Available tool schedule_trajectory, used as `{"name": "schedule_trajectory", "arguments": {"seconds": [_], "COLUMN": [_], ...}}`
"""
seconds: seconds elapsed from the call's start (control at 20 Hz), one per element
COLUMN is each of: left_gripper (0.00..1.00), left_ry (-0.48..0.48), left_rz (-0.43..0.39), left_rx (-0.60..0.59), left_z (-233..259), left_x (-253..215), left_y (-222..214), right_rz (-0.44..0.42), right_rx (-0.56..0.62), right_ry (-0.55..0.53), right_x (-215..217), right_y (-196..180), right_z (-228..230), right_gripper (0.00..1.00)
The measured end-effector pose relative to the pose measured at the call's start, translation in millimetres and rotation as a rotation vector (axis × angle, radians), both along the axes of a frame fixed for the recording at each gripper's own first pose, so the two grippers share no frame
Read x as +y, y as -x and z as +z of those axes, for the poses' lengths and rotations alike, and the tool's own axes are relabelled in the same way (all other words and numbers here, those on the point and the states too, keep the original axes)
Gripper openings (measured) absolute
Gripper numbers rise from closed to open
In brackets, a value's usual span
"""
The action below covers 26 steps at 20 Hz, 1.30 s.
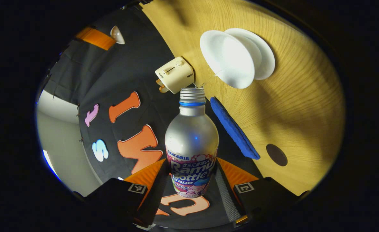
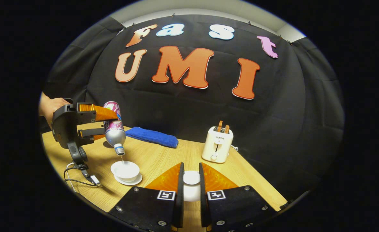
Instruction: Open the teacup lid with one hand, grasp the water bottle and pour water into the teacup with the other hand; after pouring, place the water bottle on the coaster and then close the teacup lid.
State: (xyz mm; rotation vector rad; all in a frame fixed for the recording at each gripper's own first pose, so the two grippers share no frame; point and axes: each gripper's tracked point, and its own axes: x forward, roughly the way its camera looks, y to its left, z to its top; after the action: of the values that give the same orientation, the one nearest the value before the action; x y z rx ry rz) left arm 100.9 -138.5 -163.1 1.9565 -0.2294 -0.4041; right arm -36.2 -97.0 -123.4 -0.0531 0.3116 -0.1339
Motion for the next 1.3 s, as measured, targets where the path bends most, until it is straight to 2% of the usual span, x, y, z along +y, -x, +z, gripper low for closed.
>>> {"name": "schedule_trajectory", "arguments": {"seconds": [0.05,0.1,0.15,0.3,0.35,0.4,0.7,0.9,1.0,1.05,1.1,1.3], "left_gripper": [0.81,0.88,0.87,0.8,0.88,0.84,0.84,0.84,0.84,0.79,0.84,0.83], "left_ry": [0.031,0.059,0.084,0.19,0.24,0.295,0.623,0.917,1.035,1.096,1.157,1.427], "left_rz": [0.003,0.002,-0.002,0.025,0.04,0.057,0.137,0.204,0.24,0.259,0.279,0.363], "left_rx": [0.005,0.003,0.0,0.02,0.033,0.043,0.026,0.095,0.111,0.122,0.135,0.196], "left_z": [1.5,5.6,7.6,13.2,15.1,19.0,55.9,60.9,62.8,63.1,58.8,45.5], "left_x": [-0.2,-0.6,-1.1,4.9,8.8,11.7,35.8,46.9,57.3,62.7,66.5,73.1], "left_y": [0.3,-0.4,1.2,0.8,1.5,0.7,-8.2,-19.1,-24.7,-29.4,-34.2,-53.8], "right_rz": [0.006,0.009,0.01,0.01,0.013,0.017,0.032,0.04,0.051,0.056,0.064,0.085], "right_rx": [0.004,0.006,0.007,0.004,0.001,-0.001,-0.012,-0.014,-0.001,0.001,0.002,0.006], "right_ry": [-0.007,-0.008,-0.005,-0.013,-0.022,-0.029,-0.041,-0.068,-0.076,-0.078,-0.076,-0.06], "right_x": [2.7,4.5,5.7,8.9,10.7,13.4,25.6,37.1,44.8,49.1,53.0,67.0], "right_y": [-0.2,-0.8,-1.9,-6.0,-7.1,-8.3,-17.5,-24.4,-28.5,-28.2,-30.0,-38.1], "right_z": [-2.0,-2.2,-2.4,0.6,2.1,3.0,9.7,11.2,8.9,9.1,9.2,11.4], "right_gripper": [0.22,0.22,0.22,0.22,0.22,0.22,0.22,0.22,0.22,0.22,0.22,0.22]}}
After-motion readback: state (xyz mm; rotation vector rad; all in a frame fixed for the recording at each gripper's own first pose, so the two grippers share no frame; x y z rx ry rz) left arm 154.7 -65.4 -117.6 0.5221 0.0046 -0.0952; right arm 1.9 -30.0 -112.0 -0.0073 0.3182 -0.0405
